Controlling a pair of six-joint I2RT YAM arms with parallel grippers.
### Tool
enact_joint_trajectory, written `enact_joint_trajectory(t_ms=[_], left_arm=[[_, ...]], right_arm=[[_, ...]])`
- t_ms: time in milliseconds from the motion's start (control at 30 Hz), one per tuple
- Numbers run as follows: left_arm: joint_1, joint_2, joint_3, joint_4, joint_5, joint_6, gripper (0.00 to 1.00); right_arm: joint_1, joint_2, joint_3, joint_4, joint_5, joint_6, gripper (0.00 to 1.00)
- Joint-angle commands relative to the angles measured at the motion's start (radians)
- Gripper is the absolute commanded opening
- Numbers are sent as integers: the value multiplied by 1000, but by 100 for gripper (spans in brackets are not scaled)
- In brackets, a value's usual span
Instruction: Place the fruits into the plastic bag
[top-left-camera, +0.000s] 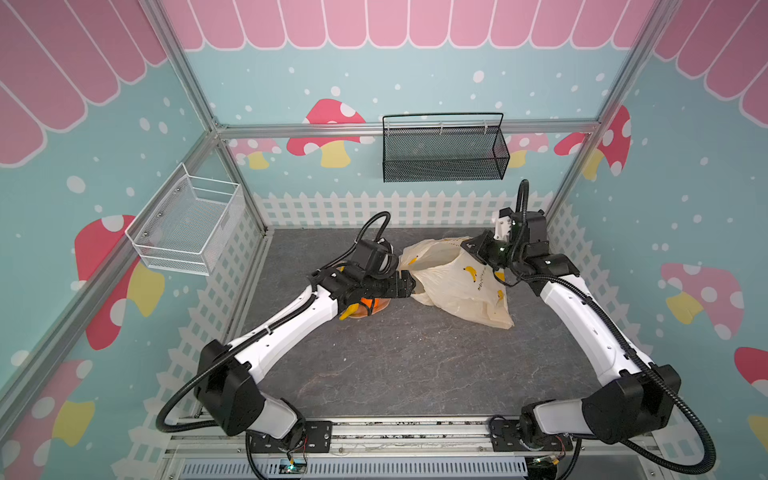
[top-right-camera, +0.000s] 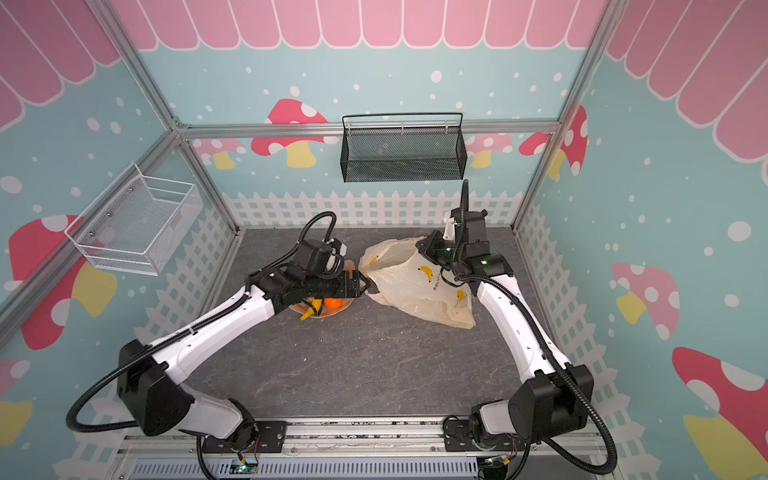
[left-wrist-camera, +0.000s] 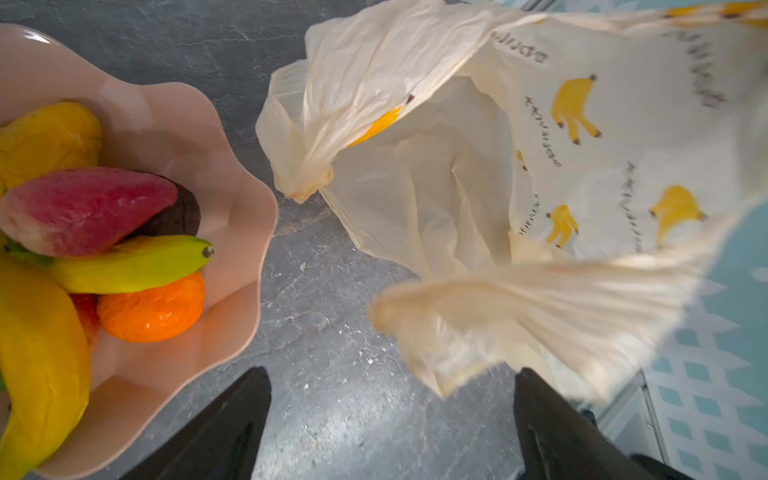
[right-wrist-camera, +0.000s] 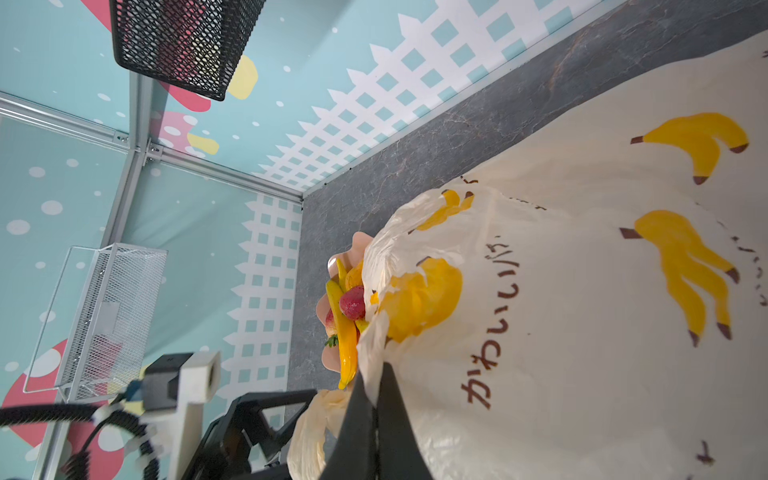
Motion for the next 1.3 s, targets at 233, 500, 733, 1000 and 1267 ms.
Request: enact_joint_trajectory(t_ms=[233,500,733,1000,1267], left_arm=[[121,-10,48,200,101,-3,89],[204,-206,-115,468,350,-123,93],[176,36,104,180,225,99,93],[19,251,303,-3,96,291,93],[-41,240,228,-41,-39,344,93]], right_arm=[[-2,-52,-43,-30,-41,-28,0],[-1,-78,-60,-45,-41,-30,0],[-1,-97,-61,-62,-54,-39,0],[-2,-97,-54,-68,-63,-49,0],[-2,-95,-50,-67,-67,-54,0]])
